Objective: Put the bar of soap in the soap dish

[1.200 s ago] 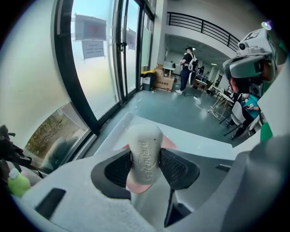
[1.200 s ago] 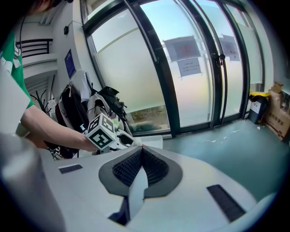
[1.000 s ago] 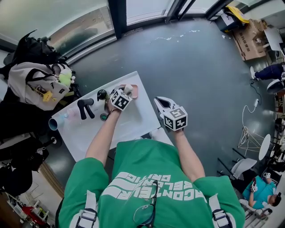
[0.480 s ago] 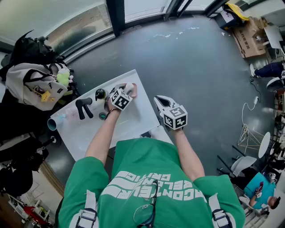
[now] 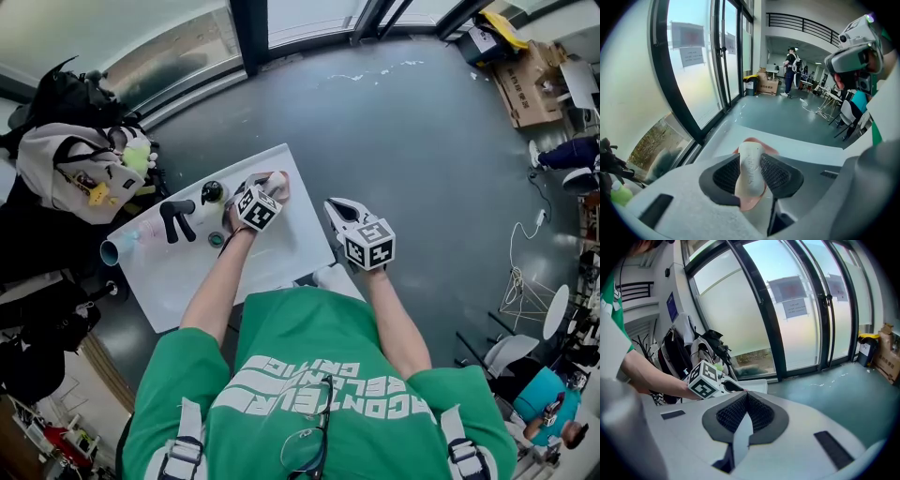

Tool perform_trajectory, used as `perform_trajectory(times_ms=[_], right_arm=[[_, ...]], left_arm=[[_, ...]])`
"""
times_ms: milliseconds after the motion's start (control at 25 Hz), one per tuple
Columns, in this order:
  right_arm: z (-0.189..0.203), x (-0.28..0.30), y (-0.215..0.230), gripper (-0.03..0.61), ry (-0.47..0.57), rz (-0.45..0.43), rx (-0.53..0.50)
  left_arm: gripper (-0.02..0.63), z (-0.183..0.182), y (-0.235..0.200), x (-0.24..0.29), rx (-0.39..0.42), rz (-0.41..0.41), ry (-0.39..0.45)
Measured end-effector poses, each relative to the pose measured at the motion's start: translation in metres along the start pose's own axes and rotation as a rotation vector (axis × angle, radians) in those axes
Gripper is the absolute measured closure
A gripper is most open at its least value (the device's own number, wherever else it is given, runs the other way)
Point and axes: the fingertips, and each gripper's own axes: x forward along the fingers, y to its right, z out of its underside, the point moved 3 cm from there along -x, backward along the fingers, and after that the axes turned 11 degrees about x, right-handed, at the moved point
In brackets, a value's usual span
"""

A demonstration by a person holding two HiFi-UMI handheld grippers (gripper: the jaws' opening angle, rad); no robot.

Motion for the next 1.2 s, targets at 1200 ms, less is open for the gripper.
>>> perform_trajectory(times_ms=[1200], right_arm=[[-0.035,-0.076,-0.089,0.566,0.057,-0.412,-0.281]], left_arm=[[0.604,-0.079,0.095,-0.229,-0.461,-0.509,0.514]])
